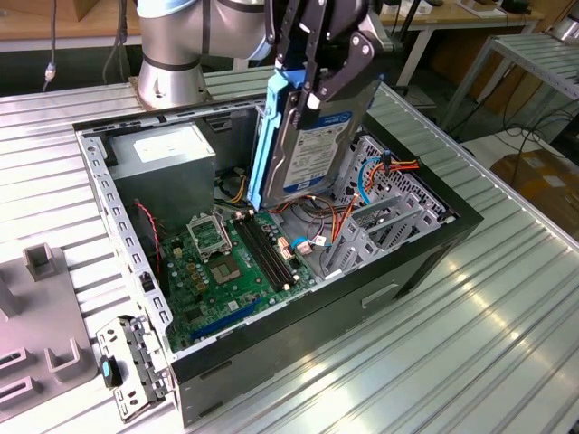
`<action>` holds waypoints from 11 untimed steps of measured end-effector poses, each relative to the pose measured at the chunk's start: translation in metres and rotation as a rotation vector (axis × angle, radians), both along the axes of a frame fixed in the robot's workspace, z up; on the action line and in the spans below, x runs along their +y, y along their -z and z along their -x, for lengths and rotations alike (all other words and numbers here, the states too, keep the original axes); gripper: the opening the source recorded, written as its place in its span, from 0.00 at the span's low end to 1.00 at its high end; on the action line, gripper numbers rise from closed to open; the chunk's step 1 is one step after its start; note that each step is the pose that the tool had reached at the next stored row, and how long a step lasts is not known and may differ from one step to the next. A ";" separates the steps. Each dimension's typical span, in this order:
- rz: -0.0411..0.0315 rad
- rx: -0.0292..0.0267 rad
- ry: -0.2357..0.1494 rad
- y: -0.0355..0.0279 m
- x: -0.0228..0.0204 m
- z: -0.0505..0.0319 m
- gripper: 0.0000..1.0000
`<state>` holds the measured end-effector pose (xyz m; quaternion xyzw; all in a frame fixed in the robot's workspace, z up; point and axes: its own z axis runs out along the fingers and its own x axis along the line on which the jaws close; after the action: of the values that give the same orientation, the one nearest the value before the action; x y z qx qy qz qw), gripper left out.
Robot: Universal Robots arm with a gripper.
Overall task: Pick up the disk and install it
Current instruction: 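Insert the disk into the insertion slot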
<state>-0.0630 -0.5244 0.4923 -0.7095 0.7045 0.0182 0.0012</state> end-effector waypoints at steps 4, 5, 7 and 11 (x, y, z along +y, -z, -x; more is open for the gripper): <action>0.0001 -0.0001 0.000 0.0014 -0.0036 -0.0103 0.37; 0.0001 0.0000 0.000 0.0016 -0.0046 -0.0117 0.37; 0.0001 -0.0003 0.000 0.0023 -0.0075 -0.0136 0.37; 0.0001 -0.0009 0.000 0.0035 -0.0143 -0.0171 0.37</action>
<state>-0.0459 -0.5387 0.4887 -0.7095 0.7045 0.0179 0.0015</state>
